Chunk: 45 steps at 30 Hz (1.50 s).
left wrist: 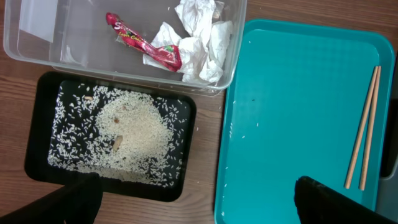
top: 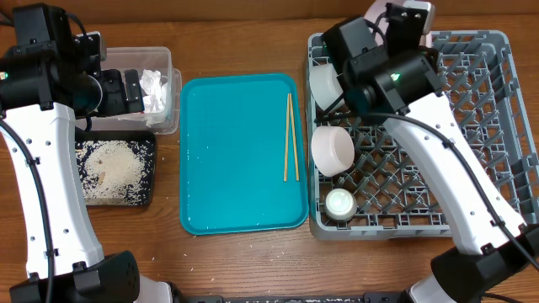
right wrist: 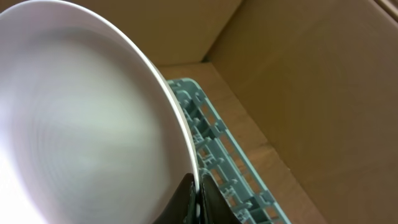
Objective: Sort waste into correct bins and load items into the dishwasher
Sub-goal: 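Stand the large white plate upright in the rack beside the small plate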
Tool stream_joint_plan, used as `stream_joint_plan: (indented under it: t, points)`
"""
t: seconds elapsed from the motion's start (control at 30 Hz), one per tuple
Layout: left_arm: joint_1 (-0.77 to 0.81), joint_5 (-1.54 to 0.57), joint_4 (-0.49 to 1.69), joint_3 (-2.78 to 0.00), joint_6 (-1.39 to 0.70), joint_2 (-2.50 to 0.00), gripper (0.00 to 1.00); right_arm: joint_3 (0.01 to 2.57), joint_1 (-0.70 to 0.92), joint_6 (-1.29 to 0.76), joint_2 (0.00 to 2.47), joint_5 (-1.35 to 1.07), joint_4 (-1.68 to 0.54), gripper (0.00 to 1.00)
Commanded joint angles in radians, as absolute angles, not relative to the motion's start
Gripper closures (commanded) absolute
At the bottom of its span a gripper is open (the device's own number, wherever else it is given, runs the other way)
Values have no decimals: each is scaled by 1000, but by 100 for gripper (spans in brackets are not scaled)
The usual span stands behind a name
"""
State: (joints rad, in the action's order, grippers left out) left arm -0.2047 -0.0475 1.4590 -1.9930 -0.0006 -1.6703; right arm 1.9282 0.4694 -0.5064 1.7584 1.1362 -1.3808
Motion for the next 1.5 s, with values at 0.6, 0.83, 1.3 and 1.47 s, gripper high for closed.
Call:
stream_joint_plan:
  t: [0.6,0.83,1.3,1.47]
  points:
    - [-202,-44,1459,-2011,-7,-1666,0,1626,448,-524,1830,1240,-1182,96]
    - [-202,-44,1459,-2011,-7,-1666,0,1567,448,-524,1830,1219,-1179,96]
    - [-202,-44,1459,-2011,-7,-1666,0,1601,448,-456,1829,957,-1134,37]
    - [-202,-44,1459,-2011,-7,-1666,0,1697,455,-384,1818,810,-1148,33]
